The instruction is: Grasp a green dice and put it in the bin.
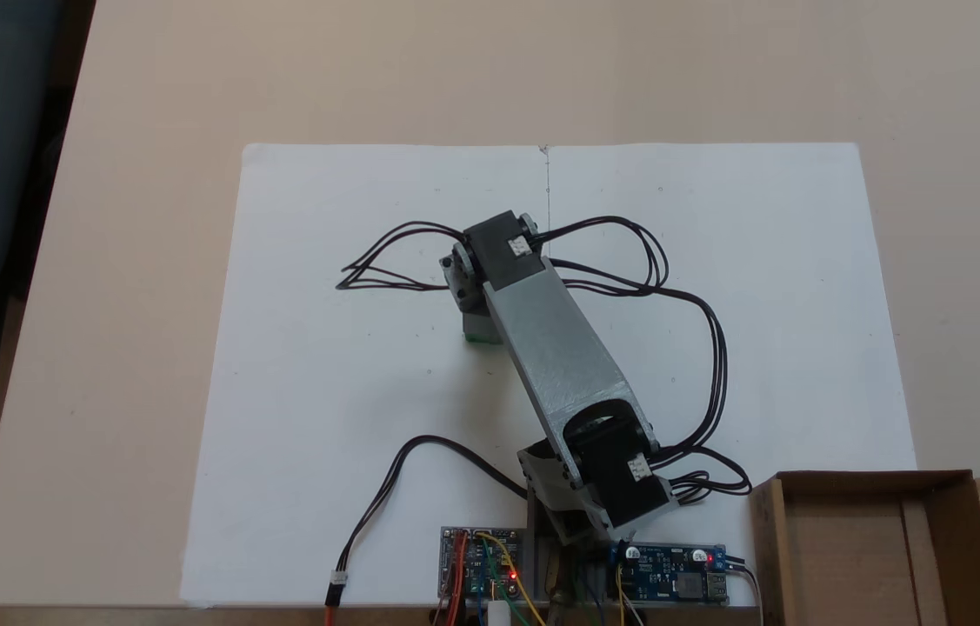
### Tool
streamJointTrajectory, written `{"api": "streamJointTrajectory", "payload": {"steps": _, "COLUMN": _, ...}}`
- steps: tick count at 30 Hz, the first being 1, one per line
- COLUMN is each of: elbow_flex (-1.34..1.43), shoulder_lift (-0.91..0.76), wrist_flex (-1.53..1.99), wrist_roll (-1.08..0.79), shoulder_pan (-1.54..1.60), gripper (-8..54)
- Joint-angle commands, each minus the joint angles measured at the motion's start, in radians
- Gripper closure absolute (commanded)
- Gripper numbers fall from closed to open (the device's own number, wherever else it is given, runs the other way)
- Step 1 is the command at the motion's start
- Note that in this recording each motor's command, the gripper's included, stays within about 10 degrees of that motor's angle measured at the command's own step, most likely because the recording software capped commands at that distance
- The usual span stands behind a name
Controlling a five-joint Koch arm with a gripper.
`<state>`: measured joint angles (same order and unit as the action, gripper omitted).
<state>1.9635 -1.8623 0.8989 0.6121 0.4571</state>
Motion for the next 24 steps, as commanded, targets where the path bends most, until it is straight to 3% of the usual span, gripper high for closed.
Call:
{"api": "streamJointTrajectory", "payload": {"steps": 1, "elbow_flex": -0.011, "shoulder_lift": -0.012, "wrist_flex": -0.006, "wrist_roll": 0.074, "shoulder_pan": 0.012, "gripper": 2.5}}
{"api": "streamJointTrajectory", "payload": {"steps": 24, "elbow_flex": -0.009, "shoulder_lift": 0.121, "wrist_flex": -0.091, "wrist_roll": 0.095, "shoulder_pan": 0.067, "gripper": 2.5}}
